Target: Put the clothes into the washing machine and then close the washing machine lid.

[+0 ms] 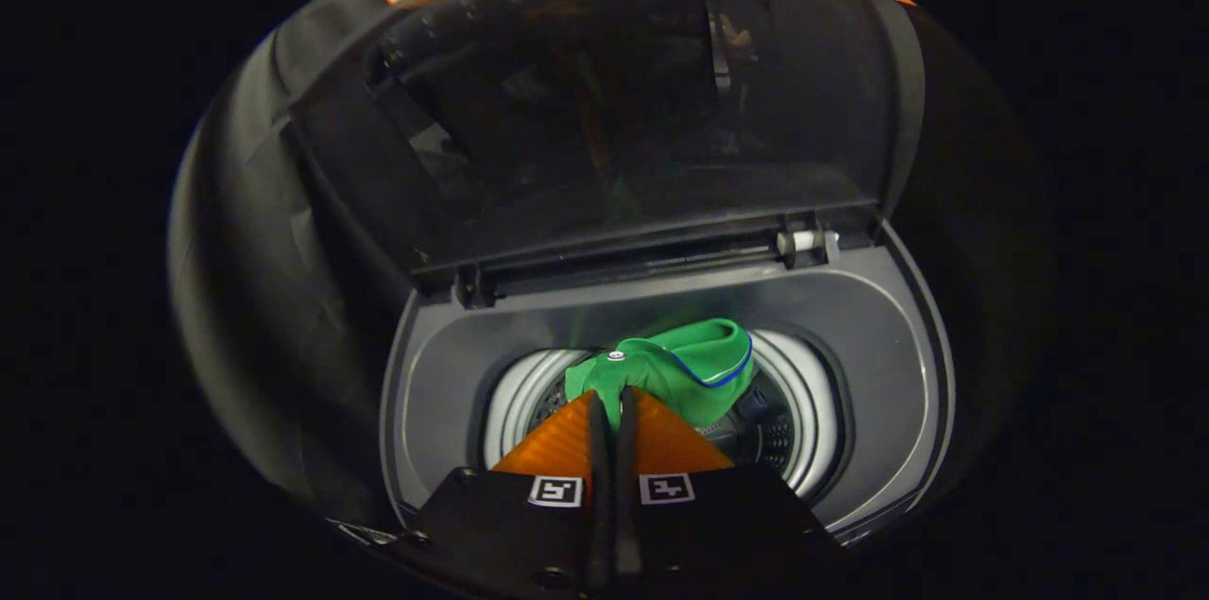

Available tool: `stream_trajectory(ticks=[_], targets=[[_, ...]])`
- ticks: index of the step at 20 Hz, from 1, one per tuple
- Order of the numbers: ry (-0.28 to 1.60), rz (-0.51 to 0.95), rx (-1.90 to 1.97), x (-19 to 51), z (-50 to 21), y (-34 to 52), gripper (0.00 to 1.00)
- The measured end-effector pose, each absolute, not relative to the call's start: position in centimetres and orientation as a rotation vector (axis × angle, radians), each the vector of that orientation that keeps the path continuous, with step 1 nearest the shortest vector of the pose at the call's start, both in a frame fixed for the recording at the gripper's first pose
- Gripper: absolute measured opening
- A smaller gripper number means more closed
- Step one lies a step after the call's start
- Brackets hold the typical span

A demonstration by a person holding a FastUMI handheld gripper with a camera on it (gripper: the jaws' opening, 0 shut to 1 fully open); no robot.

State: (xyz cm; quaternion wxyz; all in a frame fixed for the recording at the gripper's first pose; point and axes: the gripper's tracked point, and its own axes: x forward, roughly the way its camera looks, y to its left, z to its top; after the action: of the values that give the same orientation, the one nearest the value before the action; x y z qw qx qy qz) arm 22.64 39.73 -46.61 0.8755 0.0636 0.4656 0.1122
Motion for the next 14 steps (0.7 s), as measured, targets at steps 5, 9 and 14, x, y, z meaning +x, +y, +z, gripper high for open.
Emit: stream_trajectory(ticks=[5,9,14], targets=[[1.024,0.216,0.111,22.8,-49.6,39.7,0.09],[1.044,0.204,0.095,22.7,-50.5,39.2,0.09],[1.093,0.187,0.092,22.2,-51.2,38.6,0.25]])
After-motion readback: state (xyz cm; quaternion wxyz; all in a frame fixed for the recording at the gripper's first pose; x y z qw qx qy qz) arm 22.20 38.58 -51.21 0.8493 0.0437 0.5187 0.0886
